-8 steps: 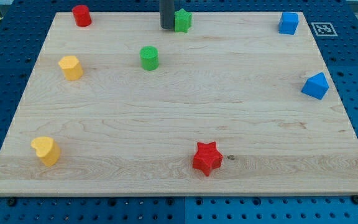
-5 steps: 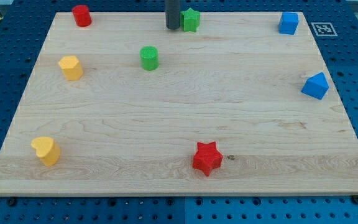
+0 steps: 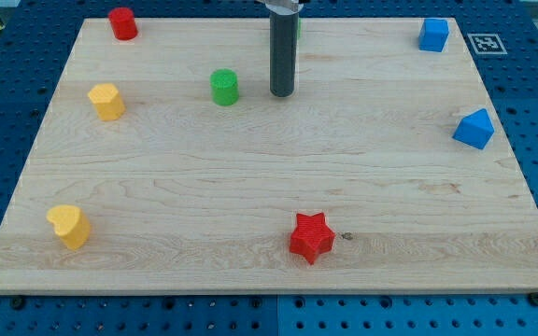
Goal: Push the green circle towards the center
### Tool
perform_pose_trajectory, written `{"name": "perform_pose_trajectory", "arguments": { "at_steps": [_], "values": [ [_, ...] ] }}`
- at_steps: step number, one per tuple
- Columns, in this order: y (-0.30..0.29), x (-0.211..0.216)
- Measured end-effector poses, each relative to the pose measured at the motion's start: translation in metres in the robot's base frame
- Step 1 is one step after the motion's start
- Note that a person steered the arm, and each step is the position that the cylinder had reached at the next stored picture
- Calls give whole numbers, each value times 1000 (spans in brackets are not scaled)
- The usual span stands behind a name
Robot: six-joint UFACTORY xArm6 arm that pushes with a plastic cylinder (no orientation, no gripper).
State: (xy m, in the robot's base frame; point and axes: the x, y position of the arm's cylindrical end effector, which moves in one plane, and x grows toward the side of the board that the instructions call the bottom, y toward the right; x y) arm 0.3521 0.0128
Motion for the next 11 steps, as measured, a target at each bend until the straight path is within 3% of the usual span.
{"name": "perform_pose_trajectory", "arguments": {
  "at_steps": [3, 6, 7, 9, 11],
  "values": [
    [-12, -36],
    [-140, -38],
    [-134, -25],
    [-65, 2],
    [-52, 18]
  ]
}}
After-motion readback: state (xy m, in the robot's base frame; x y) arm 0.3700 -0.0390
